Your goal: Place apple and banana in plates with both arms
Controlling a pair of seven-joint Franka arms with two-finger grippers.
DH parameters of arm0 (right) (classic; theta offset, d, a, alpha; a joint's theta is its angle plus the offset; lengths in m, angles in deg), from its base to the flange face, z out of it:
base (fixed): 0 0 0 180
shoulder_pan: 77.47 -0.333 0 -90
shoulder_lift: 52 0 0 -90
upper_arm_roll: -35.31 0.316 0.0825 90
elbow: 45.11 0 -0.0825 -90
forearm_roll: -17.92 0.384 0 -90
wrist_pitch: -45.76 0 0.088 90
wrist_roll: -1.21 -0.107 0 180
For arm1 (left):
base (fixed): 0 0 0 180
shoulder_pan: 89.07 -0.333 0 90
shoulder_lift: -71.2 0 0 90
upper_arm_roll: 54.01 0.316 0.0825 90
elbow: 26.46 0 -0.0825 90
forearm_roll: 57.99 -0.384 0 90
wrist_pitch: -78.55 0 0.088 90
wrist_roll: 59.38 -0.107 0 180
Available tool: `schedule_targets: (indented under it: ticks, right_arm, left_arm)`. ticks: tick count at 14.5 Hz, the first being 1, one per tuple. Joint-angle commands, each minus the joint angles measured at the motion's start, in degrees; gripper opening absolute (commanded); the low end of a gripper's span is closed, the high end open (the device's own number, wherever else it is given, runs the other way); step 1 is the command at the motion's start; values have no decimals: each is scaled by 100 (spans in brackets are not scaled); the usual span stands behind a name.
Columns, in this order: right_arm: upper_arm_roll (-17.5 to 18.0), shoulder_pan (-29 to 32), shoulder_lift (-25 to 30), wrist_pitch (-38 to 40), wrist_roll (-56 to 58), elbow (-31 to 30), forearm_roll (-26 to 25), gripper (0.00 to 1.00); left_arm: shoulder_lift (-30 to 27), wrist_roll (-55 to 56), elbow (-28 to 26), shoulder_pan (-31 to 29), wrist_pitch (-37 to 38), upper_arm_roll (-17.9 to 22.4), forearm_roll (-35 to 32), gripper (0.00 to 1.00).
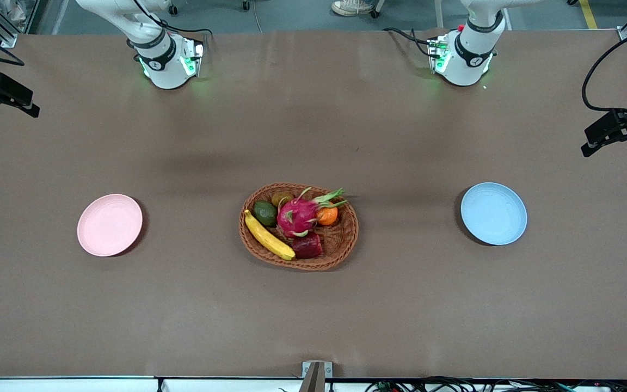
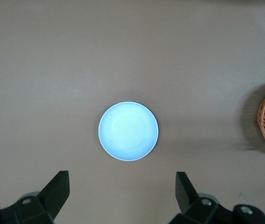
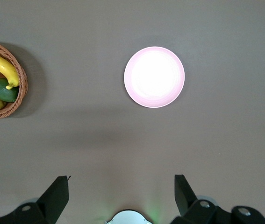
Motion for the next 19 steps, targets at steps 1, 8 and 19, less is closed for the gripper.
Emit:
schedule_targets:
  ticks: [1, 8, 19]
  right_arm:
    - [-10, 17, -310, -229, -13, 3, -81, 100]
    - [-27, -26, -1314, -1048, -126, 100, -99, 100]
    - [-1, -1950, -2412, -3209, -5371, -700, 859, 100]
  left_arm:
    - [56, -69, 70, -15, 119, -26, 85, 100]
    - [908, 289, 79, 810, -161, -88, 85, 100]
    - [3016, 3365, 788, 2630, -1954, -88, 85, 100]
